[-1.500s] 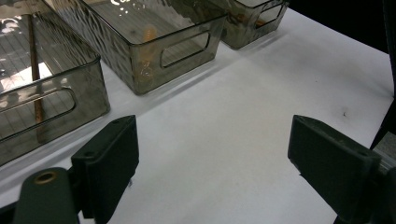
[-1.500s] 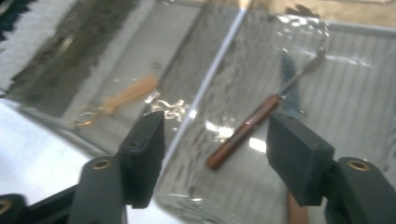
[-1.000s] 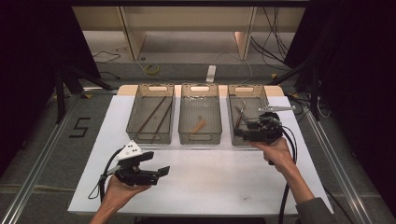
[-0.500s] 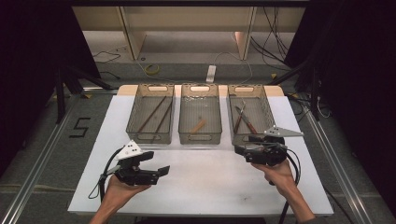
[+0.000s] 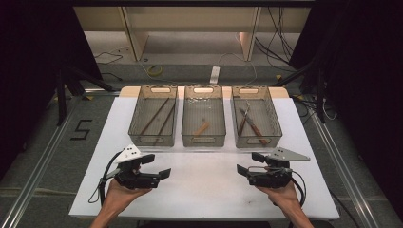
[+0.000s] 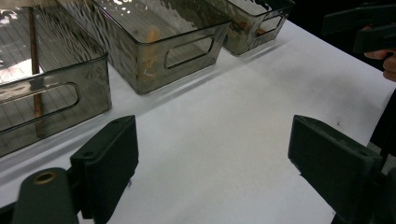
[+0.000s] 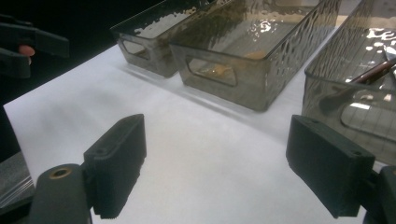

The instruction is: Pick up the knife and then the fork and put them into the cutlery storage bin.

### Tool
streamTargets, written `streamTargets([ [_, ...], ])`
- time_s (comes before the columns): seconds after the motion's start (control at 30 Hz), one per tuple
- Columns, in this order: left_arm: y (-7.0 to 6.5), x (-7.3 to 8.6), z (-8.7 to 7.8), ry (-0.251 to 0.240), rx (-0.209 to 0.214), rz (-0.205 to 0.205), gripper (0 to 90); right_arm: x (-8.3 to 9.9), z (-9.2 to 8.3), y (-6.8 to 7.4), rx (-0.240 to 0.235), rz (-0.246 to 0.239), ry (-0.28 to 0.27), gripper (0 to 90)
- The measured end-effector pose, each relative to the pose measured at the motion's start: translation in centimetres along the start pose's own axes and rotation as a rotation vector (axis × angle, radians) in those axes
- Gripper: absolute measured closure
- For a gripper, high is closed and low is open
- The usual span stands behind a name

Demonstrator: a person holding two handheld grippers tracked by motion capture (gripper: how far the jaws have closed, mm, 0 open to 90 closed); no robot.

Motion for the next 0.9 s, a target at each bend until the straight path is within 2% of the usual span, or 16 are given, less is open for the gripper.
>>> streamTargets([
  [0.23, 0.0, 0.1, 0.1, 0.002, 0.007, 0.003, 15.6, 0.9, -1.0, 0.2, 0.006, -0.016, -0.009, 19.8],
  [0.47, 0.1, 0.2, 0.0, 0.002, 0.005, 0.001, 15.6, 1.4, -1.9, -0.1, 0.029, -0.003, -0.014, 18.4],
  [0.9, 0.1, 0.2, 0.1, 0.005, 0.003, 0.001, 15.6, 1.6, -1.9, -0.1, 0.029, -0.006, -0.011, 17.6],
])
Point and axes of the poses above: each handheld gripper's, and its own axes: z roughly forward along the jaws, x roughly out of its underside, y roughly to its left, the point moved 1 cm from there along z, roughly forward along the jaws, and after that the axes turned 6 degrees about -y, right-handed, at the moved point
